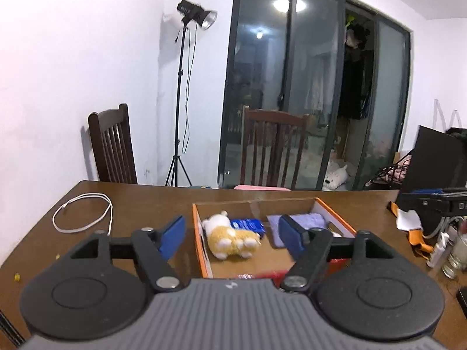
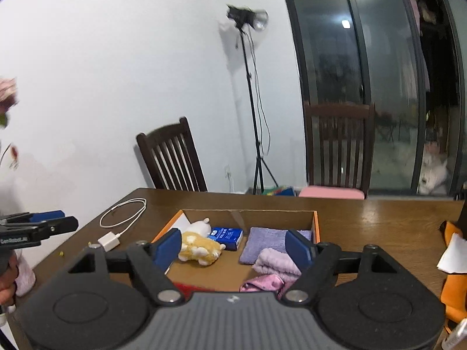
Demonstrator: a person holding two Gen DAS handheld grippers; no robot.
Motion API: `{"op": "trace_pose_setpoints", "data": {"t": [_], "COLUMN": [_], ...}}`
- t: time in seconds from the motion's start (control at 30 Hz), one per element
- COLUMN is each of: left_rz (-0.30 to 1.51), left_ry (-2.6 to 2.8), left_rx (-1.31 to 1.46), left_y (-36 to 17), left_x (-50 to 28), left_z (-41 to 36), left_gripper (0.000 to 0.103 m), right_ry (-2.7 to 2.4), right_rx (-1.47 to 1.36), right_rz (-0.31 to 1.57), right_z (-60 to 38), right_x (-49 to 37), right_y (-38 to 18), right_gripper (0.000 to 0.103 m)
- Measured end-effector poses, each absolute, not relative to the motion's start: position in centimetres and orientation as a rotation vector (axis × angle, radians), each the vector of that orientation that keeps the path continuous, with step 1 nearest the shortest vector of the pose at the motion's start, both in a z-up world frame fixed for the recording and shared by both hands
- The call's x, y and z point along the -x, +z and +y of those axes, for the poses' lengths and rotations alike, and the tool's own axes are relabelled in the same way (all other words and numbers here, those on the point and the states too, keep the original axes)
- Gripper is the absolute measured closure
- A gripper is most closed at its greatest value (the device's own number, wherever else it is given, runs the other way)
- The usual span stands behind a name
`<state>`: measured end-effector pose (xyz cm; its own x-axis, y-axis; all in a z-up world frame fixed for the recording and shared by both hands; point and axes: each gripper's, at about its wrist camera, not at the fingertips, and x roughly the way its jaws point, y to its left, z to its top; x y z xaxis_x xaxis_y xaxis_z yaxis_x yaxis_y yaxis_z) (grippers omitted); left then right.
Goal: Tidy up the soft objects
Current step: 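Move both grippers back to the pink sponge block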
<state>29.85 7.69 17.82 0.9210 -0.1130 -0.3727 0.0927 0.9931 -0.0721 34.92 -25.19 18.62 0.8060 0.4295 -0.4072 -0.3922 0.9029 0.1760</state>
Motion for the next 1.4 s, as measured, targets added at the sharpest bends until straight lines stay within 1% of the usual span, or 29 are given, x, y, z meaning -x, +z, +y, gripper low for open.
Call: {"op": "trace_pose_setpoints", "data": {"t": [0.1, 0.17, 0.2, 0.3, 0.37, 0.5, 0.6, 0.73, 0.87, 1.0, 1.1, 1.2, 1.27, 1.4], "left_rz": [0.36, 0.346, 0.344, 0.332, 0.327, 0.368, 0.426, 0.426, 0.409, 0.442, 0.474, 0.487, 0.498, 0.549], "left_ry": [-0.092, -0.097, -0.101, -0.098, -0.104, -0.108, -0.113, -0.096, -0.107, -0.115, -0.12, -0.127, -0.133, -0.161], "left_rx": [0.028, 0.031, 0.027, 0.031, 0.043, 0.042, 0.083, 0.112, 0.107, 0.12, 0.145, 0.162, 0.164, 0.189], "left_y": [15.7, 14.4, 13.8, 11.9, 10.8, 8.1, 7.0, 7.1, 7.6, 6.8, 6.2, 6.1, 6.0, 5.4], "left_x": [-25.9, -23.2, -22.0, -18.3, -16.1, -12.4, -11.6, -12.5, -13.4, -15.0, -17.2, -20.2, -22.7, -28.8], "left_z": [6.4, 5.5, 5.1, 4.0, 3.7, 3.5, 4.1, 4.5, 4.3, 4.4, 4.7, 5.0, 5.1, 5.3], "left_gripper": [0.025, 0.019, 0.019, 0.014, 0.008, 0.006, 0.006, 0.006, 0.006, 0.006, 0.007, 0.013, 0.023, 0.031], "right_ry": [0.42, 0.418, 0.426, 0.459, 0.499, 0.508, 0.531, 0.537, 0.524, 0.524, 0.513, 0.505, 0.517, 0.535], "right_rx": [-0.031, 0.002, 0.009, 0.001, -0.036, -0.111, -0.149, -0.089, -0.075, -0.102, -0.118, -0.132, -0.16, -0.207], "right_rz": [0.368, 0.33, 0.32, 0.32, 0.336, 0.392, 0.449, 0.439, 0.425, 0.435, 0.47, 0.494, 0.511, 0.562], "right_z": [-25.3, -25.5, -25.6, -25.7, -26.2, -27.8, -28.5, -28.1, -27.5, -27.1, -26.5, -25.6, -24.9, -22.5], "right_x": [-31.3, -28.6, -27.5, -24.3, -22.1, -18.2, -16.2, -14.8, -15.2, -16.8, -18.9, -21.6, -23.6, -29.0], "right_y": [16.8, 15.2, 14.4, 12.0, 10.1, 6.8, 5.3, 5.5, 6.2, 6.3, 6.2, 6.1, 6.0, 5.3], "right_gripper": [0.024, 0.024, 0.024, 0.02, 0.014, 0.014, 0.014, 0.014, 0.014, 0.014, 0.015, 0.019, 0.022, 0.031]}}
